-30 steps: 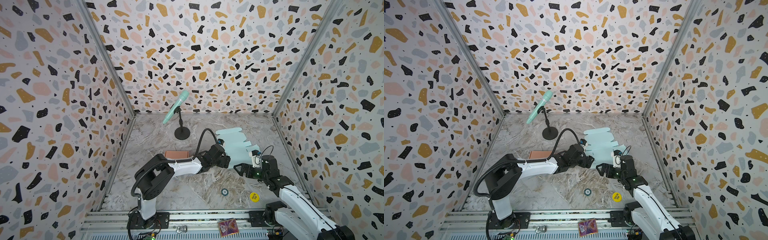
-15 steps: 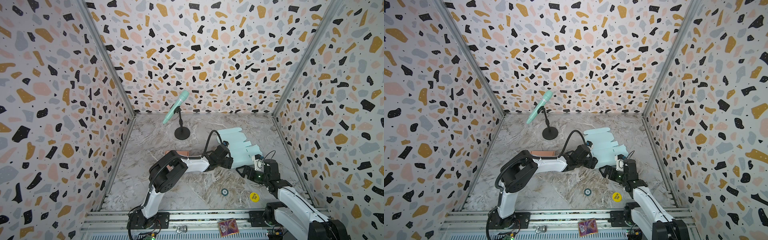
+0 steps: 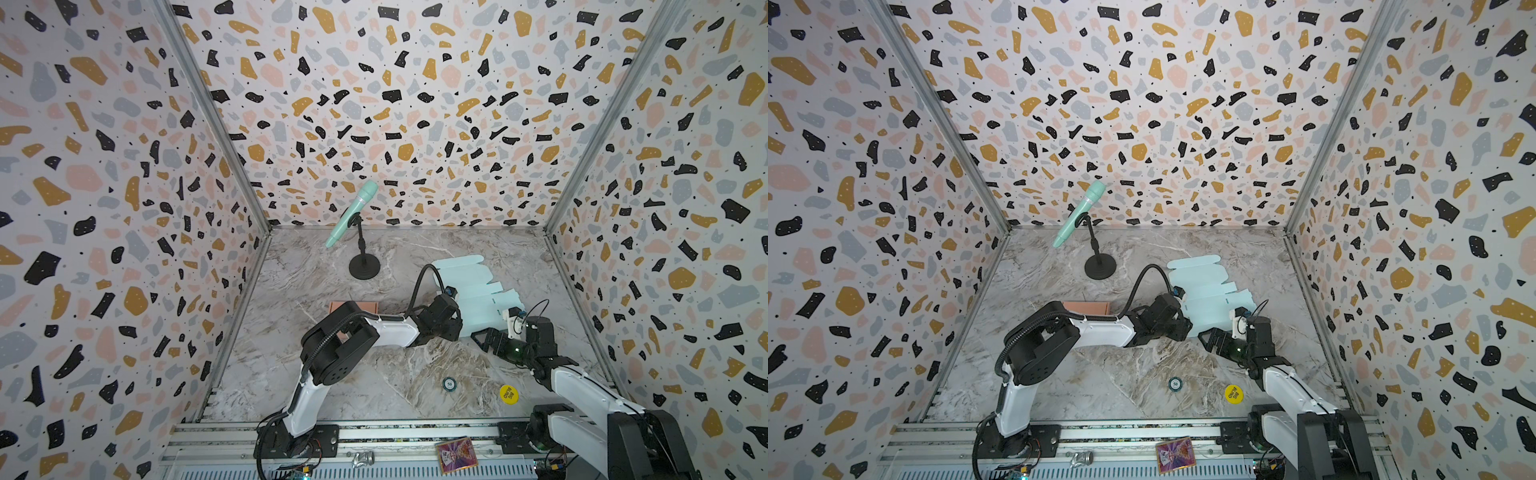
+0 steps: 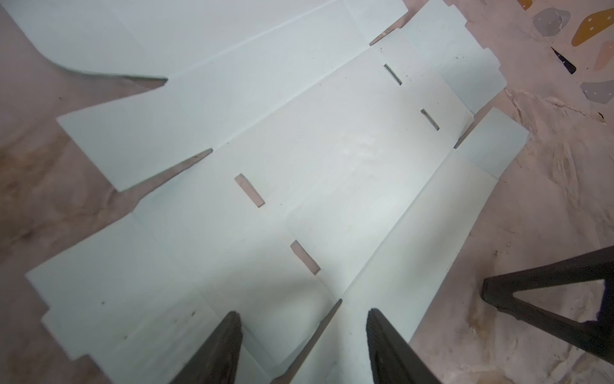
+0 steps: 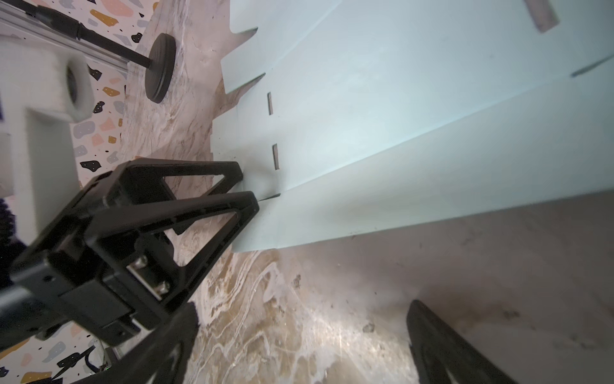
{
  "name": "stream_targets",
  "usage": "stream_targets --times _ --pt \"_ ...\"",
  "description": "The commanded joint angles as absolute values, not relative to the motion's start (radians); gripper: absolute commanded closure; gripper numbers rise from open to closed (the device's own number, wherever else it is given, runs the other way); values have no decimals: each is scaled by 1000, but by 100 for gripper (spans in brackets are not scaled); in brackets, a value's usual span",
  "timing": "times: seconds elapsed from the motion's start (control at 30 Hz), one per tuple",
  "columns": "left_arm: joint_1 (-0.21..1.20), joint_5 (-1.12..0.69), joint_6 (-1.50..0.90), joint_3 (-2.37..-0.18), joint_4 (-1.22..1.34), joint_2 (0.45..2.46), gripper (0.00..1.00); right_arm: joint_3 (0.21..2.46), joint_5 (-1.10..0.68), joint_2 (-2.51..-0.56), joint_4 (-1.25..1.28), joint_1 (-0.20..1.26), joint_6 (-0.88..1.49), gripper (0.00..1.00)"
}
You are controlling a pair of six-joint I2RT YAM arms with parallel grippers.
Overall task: Assemble paper box
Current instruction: Rotate the paper box at the center of the table.
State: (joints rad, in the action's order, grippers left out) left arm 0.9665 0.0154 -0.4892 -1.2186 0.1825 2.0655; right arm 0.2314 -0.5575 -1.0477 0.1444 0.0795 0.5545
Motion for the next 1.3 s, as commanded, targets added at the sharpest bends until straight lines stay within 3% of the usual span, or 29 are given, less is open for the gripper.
stream_targets --times 0.0,0.53,0.87,1.27 --pt "982 1 -501 -1186 188 2071 39 237 -547 -1070 168 68 541 0" --pt "1062 31 -587 -1035 245 1977 41 297 -584 -1195 240 -53 500 0" --pt "1080 26 -618 -970 300 1892 42 339 -591 -1319 331 -54 510 1" --pt "921 71 -589 -843 273 1726 40 364 -564 -1397 346 -52 477 3"
